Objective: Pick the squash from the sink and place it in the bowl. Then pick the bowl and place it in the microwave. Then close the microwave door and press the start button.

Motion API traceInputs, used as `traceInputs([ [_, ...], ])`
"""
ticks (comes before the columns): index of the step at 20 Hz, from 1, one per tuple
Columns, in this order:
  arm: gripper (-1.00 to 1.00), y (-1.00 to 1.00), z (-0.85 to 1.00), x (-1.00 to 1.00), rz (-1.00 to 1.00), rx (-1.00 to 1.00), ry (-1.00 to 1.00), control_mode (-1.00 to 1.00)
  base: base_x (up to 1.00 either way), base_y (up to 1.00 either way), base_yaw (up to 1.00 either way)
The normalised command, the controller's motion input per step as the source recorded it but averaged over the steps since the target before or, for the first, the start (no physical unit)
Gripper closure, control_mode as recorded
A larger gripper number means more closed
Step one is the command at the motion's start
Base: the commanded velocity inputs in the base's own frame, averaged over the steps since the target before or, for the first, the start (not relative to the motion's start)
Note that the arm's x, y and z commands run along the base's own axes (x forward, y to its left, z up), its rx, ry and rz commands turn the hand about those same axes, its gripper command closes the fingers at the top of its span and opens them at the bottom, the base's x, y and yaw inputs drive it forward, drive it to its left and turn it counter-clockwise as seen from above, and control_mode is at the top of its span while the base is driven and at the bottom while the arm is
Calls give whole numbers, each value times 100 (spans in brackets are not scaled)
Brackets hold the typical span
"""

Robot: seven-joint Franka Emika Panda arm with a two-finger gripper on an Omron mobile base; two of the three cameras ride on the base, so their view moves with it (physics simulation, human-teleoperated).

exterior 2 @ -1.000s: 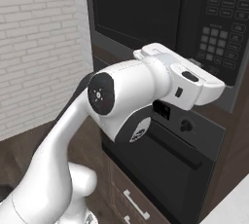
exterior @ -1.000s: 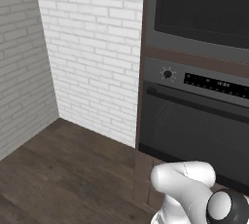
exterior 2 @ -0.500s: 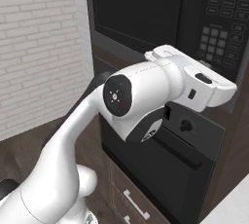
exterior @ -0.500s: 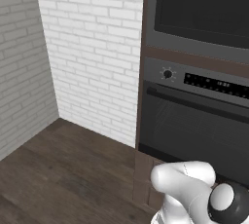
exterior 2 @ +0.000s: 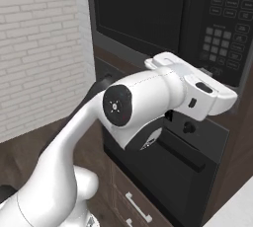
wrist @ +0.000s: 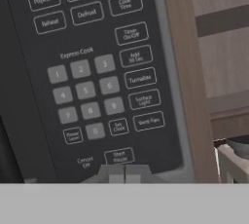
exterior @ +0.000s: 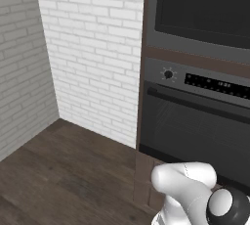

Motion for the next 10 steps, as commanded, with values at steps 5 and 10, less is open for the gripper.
traceInputs([
  [5, 100, 11, -2, 21, -1, 0, 0, -100, 0, 0, 0],
  [10, 100, -6, -7, 11, 0, 0, 0, -100, 0, 0, 0],
])
